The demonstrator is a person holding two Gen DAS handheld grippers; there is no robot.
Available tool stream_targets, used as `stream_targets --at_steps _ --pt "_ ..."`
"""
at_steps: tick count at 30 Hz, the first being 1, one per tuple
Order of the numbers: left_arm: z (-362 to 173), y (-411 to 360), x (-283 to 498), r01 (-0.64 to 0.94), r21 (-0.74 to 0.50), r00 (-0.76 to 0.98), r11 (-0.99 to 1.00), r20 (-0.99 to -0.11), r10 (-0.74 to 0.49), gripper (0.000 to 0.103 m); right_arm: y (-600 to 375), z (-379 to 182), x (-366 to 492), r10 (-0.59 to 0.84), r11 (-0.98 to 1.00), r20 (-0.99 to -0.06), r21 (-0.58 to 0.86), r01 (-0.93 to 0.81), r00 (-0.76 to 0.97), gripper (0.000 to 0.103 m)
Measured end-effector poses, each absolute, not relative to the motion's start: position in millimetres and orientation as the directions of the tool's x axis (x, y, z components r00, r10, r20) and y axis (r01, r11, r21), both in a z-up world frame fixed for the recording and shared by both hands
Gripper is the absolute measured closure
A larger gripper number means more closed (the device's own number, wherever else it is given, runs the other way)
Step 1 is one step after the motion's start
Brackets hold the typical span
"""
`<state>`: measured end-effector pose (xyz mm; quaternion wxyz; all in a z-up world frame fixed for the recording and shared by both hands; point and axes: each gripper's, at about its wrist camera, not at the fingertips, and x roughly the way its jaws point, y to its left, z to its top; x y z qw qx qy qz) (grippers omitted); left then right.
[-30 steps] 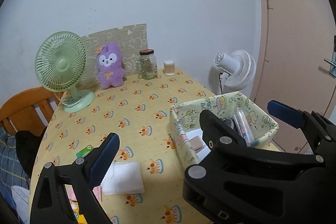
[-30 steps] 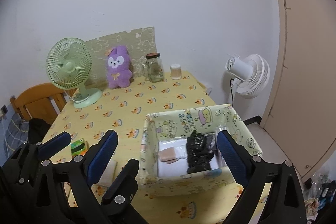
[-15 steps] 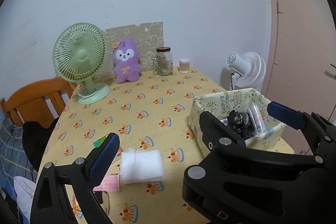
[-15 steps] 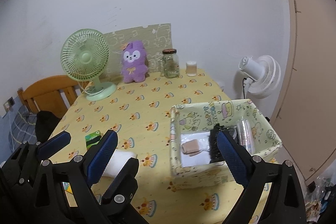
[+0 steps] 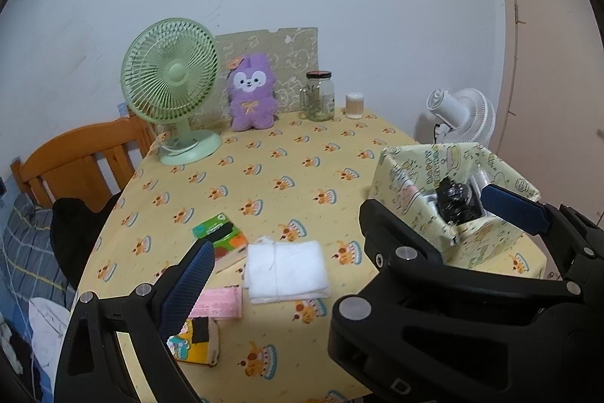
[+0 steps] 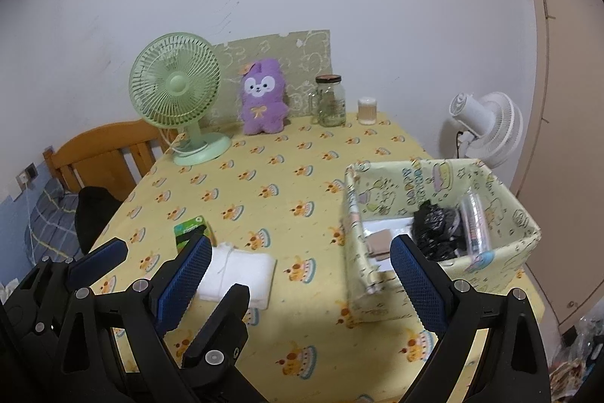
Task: Organize soft objects
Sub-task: 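Withdraw both open tools from the box back over the table, then grasp the cartoon-printed pouch with the left tool while the right tool grasps the white folded cloth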
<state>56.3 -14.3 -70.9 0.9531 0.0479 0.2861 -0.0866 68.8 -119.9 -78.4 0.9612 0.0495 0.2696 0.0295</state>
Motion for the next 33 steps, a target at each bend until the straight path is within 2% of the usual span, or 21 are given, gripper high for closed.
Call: stream_targets --at_steps 33 --pt "-154 69 69 0.007 0.028 0.736 1.0 -0.677 0.014 0.002 -36 -158 95 0.203 0.979 -0.629 0.11 -0.172 0.75 0.006"
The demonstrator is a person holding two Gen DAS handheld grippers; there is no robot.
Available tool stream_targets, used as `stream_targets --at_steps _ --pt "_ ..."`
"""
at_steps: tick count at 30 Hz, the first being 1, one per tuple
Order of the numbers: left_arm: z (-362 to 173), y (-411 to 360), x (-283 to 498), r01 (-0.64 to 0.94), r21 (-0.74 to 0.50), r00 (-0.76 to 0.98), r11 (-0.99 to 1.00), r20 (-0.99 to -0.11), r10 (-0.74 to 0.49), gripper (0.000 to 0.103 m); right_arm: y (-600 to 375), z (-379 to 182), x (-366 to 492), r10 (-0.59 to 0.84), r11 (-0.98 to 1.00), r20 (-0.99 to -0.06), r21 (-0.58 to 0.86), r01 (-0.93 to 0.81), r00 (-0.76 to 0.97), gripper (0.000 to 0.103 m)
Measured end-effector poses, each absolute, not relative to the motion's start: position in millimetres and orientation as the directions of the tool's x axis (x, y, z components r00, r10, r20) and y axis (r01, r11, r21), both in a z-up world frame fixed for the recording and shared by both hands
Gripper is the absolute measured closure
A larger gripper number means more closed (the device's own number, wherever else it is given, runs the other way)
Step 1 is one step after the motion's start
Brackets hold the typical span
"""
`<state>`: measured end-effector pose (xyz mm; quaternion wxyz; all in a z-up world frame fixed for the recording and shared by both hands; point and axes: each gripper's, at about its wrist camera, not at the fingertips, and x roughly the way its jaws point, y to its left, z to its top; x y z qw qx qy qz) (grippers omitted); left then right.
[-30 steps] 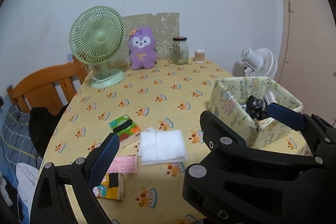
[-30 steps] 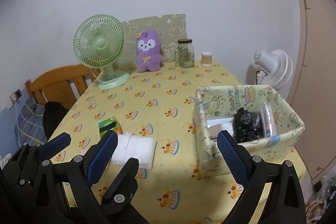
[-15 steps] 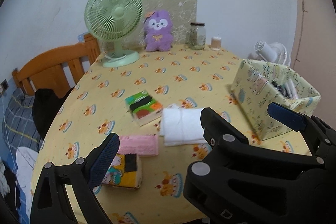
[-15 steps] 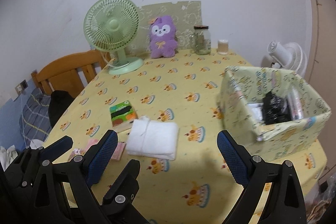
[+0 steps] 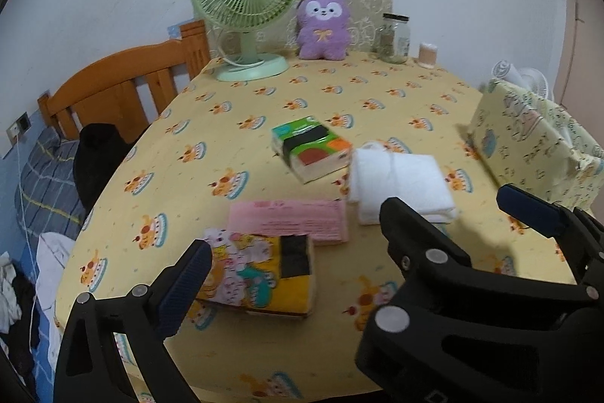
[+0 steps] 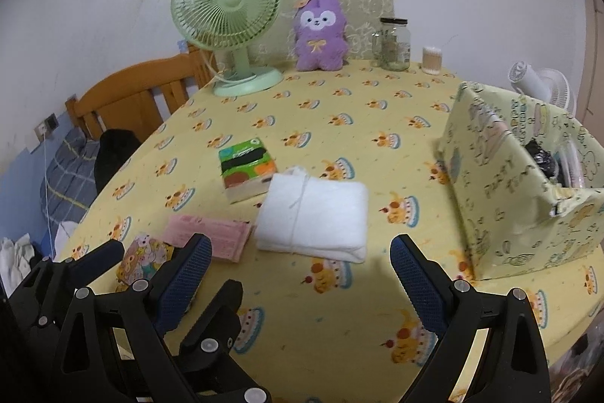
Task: Organize soft objects
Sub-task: 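Grasp the cartoon-printed pouch with the left tool while the right tool grasps the white folded cloth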
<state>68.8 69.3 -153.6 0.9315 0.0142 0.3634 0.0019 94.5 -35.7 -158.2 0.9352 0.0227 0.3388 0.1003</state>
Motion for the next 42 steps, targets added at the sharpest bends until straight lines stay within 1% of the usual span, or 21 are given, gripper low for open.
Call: stream_targets --at_steps 5,10,17,19,21,23,27,33,42 --pt "-162 81 73 -0.018 0.038 0.724 0.999 -0.688 0.039 0.001 -24 -165 100 0.207 0.977 -0.646 0.1 -0.187 0.735 0.006" --pt "-169 91 77 -0.069 0.075 0.72 0.995 -0.686 0.102 0.001 -16 -173 105 0.212 0.975 -0.669 0.099 -0.196 0.713 0.006" --pt "-182 99 87 -0.06 0.042 0.691 0.997 -0.719 0.072 0.001 -8 -182 115 0.196 0.976 -0.697 0.071 -0.206 0.689 0.006" --pt "-183 99 87 -0.054 0.033 0.689 0.998 -0.722 0.061 0.004 -7 -184 117 0.194 0.976 -0.702 0.069 -0.206 0.685 0.006" --pt "-184 98 88 -0.046 0.015 0.69 0.999 -0.723 0.043 0.017 -6 -186 119 0.191 0.976 -0.707 0.066 -0.206 0.68 0.006" --pt "-183 98 89 -0.051 -0.001 0.691 0.999 -0.722 0.034 0.024 -7 -186 121 0.197 0.976 -0.708 0.076 -0.203 0.678 0.006" --pt "-179 98 90 -0.063 -0.006 0.697 0.998 -0.716 0.04 0.026 -8 -184 126 0.197 0.977 -0.71 0.082 -0.199 0.676 0.006" --pt "-168 96 92 -0.068 -0.011 0.719 0.998 -0.694 0.041 0.027 -10 -174 129 0.2 0.977 -0.689 0.083 -0.197 0.697 0.006" --pt "-161 91 100 -0.077 -0.002 0.729 0.997 -0.682 0.055 0.027 -17 -167 137 0.192 0.98 -0.684 0.097 -0.174 0.704 0.006"
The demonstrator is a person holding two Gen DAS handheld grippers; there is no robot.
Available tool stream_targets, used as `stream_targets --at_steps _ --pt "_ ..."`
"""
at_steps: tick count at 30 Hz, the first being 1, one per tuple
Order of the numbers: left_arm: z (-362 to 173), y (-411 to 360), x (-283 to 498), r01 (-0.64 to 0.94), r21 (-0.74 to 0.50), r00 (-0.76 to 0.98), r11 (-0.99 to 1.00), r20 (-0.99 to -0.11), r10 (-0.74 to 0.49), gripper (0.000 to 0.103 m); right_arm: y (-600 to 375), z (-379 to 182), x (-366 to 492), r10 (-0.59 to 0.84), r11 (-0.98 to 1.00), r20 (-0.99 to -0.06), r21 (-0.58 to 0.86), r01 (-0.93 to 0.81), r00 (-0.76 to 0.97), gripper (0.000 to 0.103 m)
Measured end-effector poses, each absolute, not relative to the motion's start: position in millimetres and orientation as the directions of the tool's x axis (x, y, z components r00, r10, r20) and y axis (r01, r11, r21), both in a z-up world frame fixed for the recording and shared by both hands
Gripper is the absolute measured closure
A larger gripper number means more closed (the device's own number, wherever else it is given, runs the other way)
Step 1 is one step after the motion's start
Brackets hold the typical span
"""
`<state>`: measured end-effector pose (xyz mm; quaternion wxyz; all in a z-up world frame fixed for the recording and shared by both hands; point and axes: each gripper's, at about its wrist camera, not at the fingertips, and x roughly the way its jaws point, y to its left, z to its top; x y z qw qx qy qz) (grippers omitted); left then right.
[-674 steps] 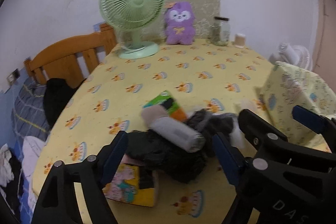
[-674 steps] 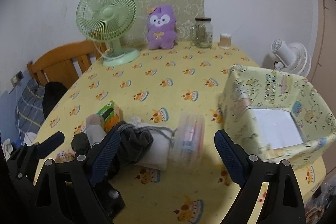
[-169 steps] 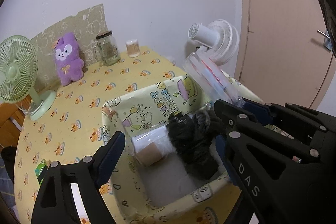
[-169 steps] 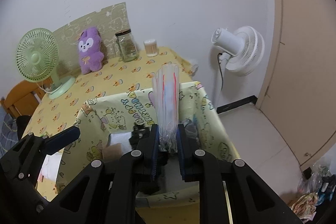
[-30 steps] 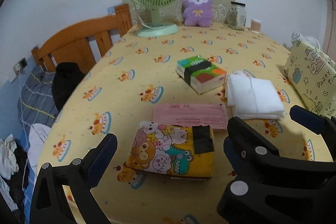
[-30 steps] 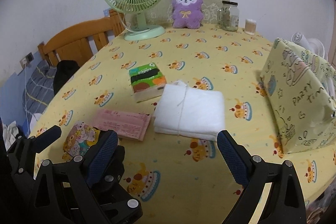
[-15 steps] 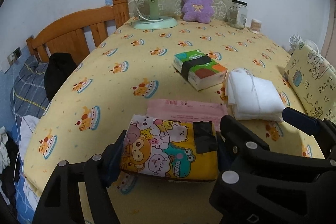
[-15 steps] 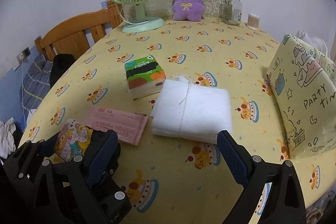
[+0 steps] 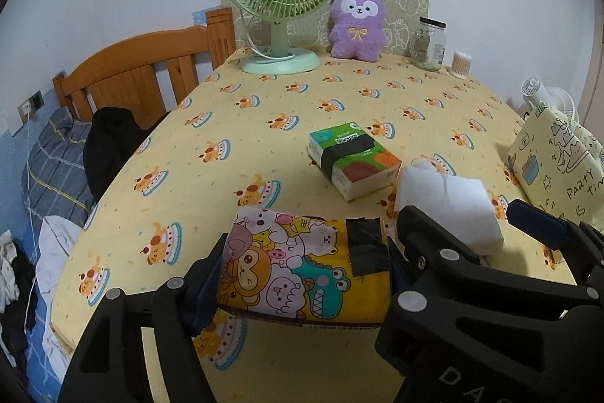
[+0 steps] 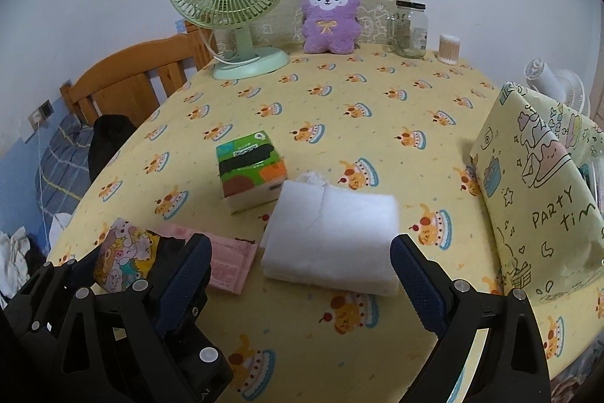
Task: Organize soft objects
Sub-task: 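Grasp the cartoon-printed pouch with the left tool while the right tool grasps the white folded cloth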
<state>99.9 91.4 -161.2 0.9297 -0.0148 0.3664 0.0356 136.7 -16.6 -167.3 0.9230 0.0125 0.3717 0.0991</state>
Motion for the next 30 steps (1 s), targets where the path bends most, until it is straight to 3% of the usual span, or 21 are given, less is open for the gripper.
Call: stream_targets --at_steps 30 --pt "-179 72 153 -0.013 0.071 0.681 0.997 -0.73 0.061 0.026 -30 -195 191 0.103 0.993 -0.771 0.121 -0.014 0.628 0.006"
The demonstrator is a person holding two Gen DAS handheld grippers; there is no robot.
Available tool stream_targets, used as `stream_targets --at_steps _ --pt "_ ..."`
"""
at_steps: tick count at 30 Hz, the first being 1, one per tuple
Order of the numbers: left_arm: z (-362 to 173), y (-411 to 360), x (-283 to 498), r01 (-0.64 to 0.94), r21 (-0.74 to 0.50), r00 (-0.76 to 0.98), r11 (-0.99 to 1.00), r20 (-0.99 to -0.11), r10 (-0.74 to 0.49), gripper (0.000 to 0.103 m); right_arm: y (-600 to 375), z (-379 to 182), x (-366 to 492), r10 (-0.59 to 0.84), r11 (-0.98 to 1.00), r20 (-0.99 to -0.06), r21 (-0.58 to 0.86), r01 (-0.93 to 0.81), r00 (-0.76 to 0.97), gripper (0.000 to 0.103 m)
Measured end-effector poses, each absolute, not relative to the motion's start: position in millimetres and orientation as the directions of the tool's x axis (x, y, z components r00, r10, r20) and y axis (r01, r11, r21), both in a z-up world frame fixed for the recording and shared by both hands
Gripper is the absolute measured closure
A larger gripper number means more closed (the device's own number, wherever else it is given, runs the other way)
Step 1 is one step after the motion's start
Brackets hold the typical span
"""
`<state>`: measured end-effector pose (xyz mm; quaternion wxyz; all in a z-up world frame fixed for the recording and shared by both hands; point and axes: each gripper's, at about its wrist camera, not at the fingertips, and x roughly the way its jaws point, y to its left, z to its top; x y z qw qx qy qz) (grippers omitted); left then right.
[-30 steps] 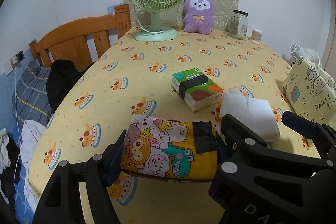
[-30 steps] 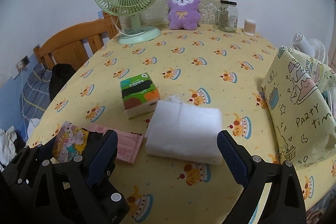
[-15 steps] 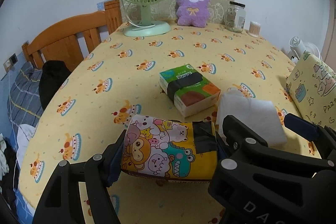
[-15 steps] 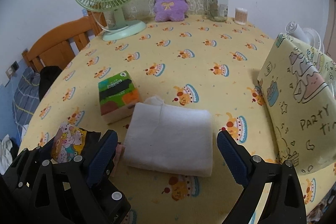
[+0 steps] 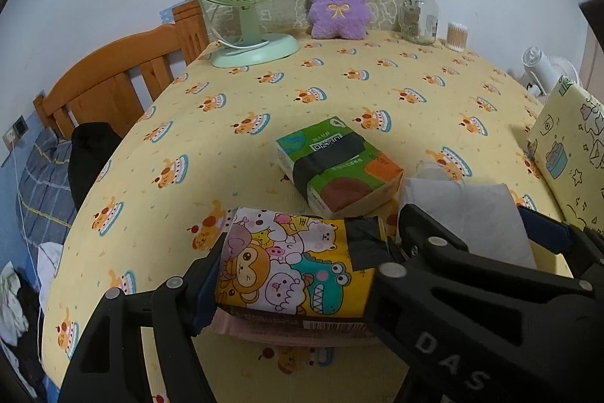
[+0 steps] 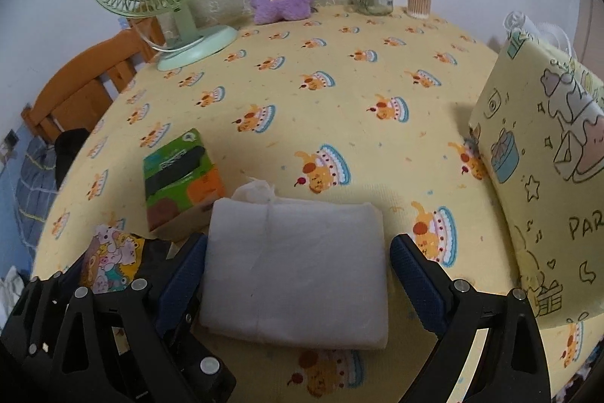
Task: Organize soft objects
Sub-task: 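Grasp the cartoon-printed pouch with the left tool while the right tool grasps the white folded cloth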
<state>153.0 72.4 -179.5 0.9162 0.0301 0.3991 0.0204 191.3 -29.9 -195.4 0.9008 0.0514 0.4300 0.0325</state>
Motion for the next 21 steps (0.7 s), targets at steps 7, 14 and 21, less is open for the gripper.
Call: stream_targets --at_steps 7,14,21 --pt "-179.3 74.4 157.8 -0.006 0.048 0.672 0.999 -0.74 0.04 0.026 -24.6 -195.4 195.1 0.114 0.992 -0.763 0.117 -0.039 0.636 0.016" --pt "-179.0 75.7 159.0 -0.006 0.035 0.668 0.999 -0.744 0.03 0.027 -23.0 -193.5 194.7 0.105 0.994 -0.762 0.096 -0.05 0.638 0.032" --pt "-173.7 72.5 153.7 -0.006 0.015 0.673 1.0 -0.739 0.015 0.027 -26.5 -185.8 188.8 0.11 0.994 -0.754 0.095 -0.058 0.647 0.04"
